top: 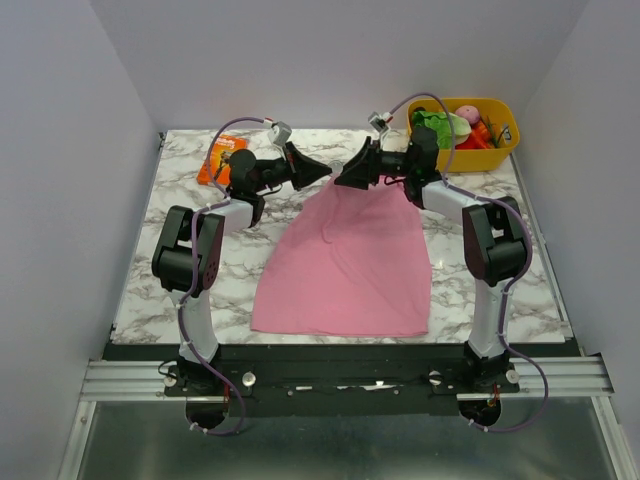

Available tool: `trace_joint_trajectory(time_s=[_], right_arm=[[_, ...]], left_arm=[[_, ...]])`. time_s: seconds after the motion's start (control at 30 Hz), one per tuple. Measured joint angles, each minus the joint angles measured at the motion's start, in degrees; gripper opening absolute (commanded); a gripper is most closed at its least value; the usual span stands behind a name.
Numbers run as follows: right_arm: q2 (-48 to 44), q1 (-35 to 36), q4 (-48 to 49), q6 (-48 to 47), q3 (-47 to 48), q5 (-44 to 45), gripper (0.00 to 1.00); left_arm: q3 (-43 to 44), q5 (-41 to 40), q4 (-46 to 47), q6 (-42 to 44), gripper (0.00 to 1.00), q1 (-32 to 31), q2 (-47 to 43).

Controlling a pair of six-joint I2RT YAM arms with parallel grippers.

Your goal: Pin the brooch onto the clothing

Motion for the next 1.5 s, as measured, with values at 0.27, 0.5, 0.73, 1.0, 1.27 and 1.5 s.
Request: trace_joint_trajectory(time_s=[0.27,0.5,0.73,1.0,1.27,1.5], right_arm=[[-0.02,-1.07,3.93,0.94,-0.63,-3.65,0.72],[0.24,-1.70,11.08,5.44,-0.42,-5.62,0.71],[2.10,-1.95,14.03,8.98,2.12,-7.04,0.65],[3.69,-1.95,17.33,12.83,2.60,-8.28,0.54],[4.83,-1.68,18.78,15.08,2.97,-8.33,0.45],[4.92,-1.22,18.51,15.19,5.09,-8.31,0.42]], left_arm=[[0.00,1.16,0.72,-0.46,0.00,0.00,0.02],[0.00,2.58,2.32,-1.27,0.00,0.00,0.02],[0.00,2.99,2.95,-1.90,0.00,0.00,0.00],[0.00,3.26,4.00,-2.84,0.00,0.00,0.00],[-0.07,3.41,4.15,-2.99,0.00,0.00,-0.11],[-0.31,3.43,4.04,-2.93,0.00,0.00,-1.18]])
